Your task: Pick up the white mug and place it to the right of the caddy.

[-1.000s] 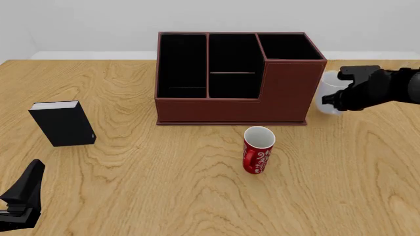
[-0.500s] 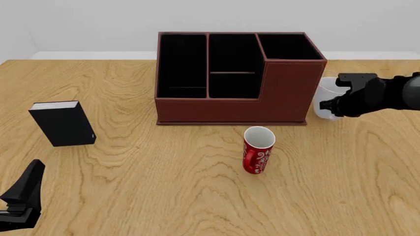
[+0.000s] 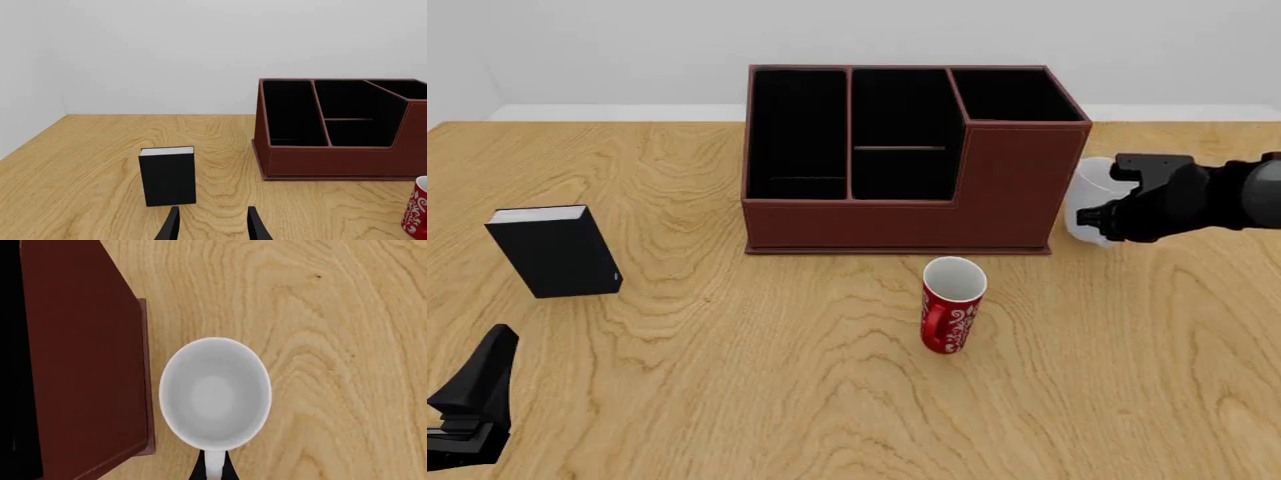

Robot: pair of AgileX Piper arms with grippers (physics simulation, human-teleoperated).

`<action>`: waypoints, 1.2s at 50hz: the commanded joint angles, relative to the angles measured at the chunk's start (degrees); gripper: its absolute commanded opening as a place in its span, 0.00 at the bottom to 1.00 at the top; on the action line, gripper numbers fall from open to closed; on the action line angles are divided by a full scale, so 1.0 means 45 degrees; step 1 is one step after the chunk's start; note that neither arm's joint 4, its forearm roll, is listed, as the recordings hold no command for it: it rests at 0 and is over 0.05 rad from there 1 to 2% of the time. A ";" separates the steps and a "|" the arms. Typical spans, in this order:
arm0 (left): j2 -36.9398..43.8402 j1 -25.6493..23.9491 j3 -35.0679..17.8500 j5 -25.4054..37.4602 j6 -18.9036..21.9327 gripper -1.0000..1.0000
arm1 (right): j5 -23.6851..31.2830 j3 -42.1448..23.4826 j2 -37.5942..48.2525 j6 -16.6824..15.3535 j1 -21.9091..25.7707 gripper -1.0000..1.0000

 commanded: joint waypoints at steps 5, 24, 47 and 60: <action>0.0000 0.0000 0.0000 0.0000 0.0000 1.00 | -0.0111 -0.0005 0.0634 -0.0001 0.0010 0.00; 0.0000 0.0000 0.0000 0.0000 0.0000 1.00 | -0.0215 0.0170 0.0570 -0.0207 -0.0204 1.00; 0.0000 0.0000 0.0000 0.0000 0.0000 1.00 | -0.0414 0.0633 0.0171 -0.0300 -0.0205 1.00; 0.0000 0.0000 0.0000 0.0000 0.0000 1.00 | -0.0440 0.0679 0.0159 -0.0191 -0.0134 1.00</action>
